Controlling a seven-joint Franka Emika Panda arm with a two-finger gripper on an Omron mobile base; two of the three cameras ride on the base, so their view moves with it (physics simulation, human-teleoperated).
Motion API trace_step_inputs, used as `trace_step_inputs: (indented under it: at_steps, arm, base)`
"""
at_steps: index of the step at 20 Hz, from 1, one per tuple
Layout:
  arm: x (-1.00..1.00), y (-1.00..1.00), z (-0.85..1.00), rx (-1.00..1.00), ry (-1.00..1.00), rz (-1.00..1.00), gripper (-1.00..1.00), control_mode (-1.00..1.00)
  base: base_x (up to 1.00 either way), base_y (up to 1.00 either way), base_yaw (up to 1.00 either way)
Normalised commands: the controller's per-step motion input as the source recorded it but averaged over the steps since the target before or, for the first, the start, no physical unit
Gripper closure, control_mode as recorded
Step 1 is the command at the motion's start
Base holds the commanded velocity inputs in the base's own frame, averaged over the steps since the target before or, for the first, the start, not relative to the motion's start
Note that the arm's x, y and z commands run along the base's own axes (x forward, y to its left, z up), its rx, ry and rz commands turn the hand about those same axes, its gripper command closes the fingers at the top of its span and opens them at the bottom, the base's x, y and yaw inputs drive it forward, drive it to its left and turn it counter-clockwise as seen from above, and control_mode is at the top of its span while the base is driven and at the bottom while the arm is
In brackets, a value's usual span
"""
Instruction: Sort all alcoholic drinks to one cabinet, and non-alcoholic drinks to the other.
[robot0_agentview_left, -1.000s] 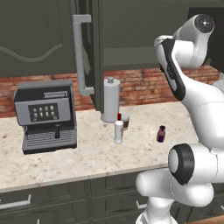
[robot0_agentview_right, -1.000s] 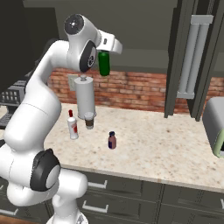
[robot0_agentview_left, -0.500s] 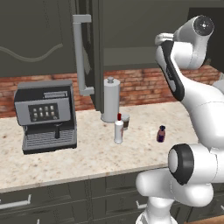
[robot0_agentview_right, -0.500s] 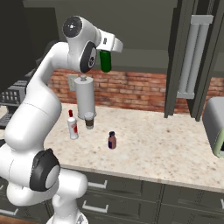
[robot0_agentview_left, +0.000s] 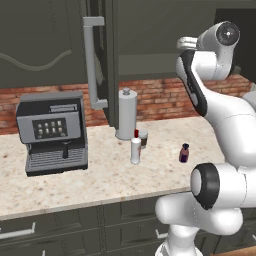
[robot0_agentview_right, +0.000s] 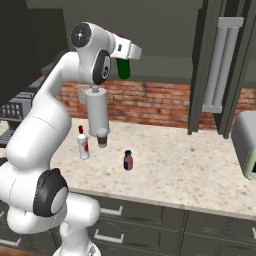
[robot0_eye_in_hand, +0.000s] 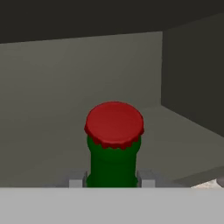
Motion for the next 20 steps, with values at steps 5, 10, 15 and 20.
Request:
trace_step_inputs:
  at_steps: [5, 10, 15, 20]
  arm:
    - [0.16, -0.08, 0.15, 0.01, 0.00, -0.03, 1.00, -1.00]
    - [0.26, -0.05, 0.11, 0.01, 0.00, -0.01, 1.00, -1.00]
    - [0.32, -0.02, 0.02, 0.01, 0.00, 0.00, 1.00, -1.00]
    - [0.29, 0.00, 0.00, 0.00, 0.00, 0.00, 1.00, -1.00]
  base:
    - [0.00, 0.00, 0.00]
    - [0.00, 0.00, 0.00]
    - [0.00, 0.00, 0.00]
    - [0.00, 0.00, 0.00]
